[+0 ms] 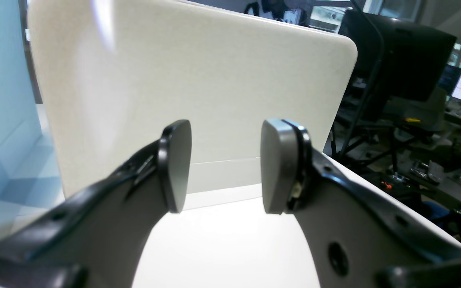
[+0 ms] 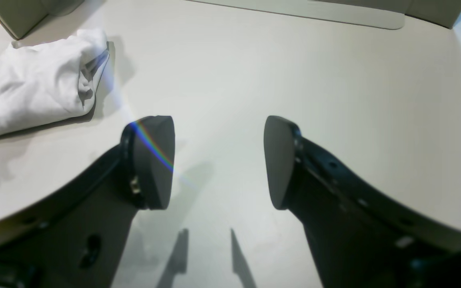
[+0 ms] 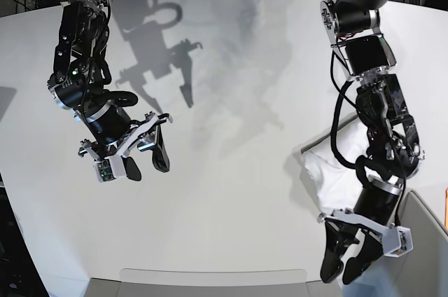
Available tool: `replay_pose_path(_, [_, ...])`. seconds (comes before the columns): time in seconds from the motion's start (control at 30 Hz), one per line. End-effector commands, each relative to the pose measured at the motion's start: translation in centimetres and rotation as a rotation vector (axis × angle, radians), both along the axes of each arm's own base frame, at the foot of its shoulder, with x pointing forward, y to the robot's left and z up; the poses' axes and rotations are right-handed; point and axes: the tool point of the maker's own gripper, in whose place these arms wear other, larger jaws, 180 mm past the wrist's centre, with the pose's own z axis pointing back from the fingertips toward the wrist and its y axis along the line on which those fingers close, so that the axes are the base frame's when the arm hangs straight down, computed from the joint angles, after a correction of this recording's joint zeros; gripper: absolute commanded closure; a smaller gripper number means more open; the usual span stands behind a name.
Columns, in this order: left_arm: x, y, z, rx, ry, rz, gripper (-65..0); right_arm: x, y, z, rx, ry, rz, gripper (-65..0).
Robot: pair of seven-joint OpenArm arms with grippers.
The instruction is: Fold the T-shirt properly
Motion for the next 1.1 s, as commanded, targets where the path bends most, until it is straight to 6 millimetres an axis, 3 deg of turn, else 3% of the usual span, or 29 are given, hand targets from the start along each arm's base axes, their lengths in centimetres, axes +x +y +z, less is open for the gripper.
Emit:
replay_pose_path(0.0, [-0.3,0.2,2.6,-0.012,-0.078,-0.002,-27.3,0.5,0.1,1.8,0.009,-0.063,0.006,-35.1])
replay_pose_path(0.47, [-0.4,0.6,2.4,-0.012,-0.073,0.006,-27.0,0.6,0.3,2.0,0.008,-0.067,0.012,-34.6])
replay_pose_path(0.53, [-0.4,0.6,2.4,-0.012,-0.073,0.006,-27.0,0.5,0.3,1.7,0.002,-0.053,0.015,-30.3])
replay_pose_path(0.7, [-0.4,0.6,2.4,-0.012,-0.073,0.006,-27.0,0.7,-0.1,1.7,-0.013,-0.036,0.008,-5.1])
replay_pose_path(0.77, [-0.4,0.6,2.4,-0.010,-0.073,0.007,-27.0,0.7,-0.1,1.7,-0.013,-0.036,0.008,0.0])
replay_pose_path(0.87, [-0.4,0.6,2.4,-0.010,-0.073,0.007,-27.0,0.7,-0.1,1.7,-0.013,-0.036,0.007,-2.6])
replay_pose_path(1.07, [-0.5,0.6,1.4,-0.010,-0.052,0.007,-27.0,0.5,0.3,1.6,-0.013,-0.031,0.021,-34.8])
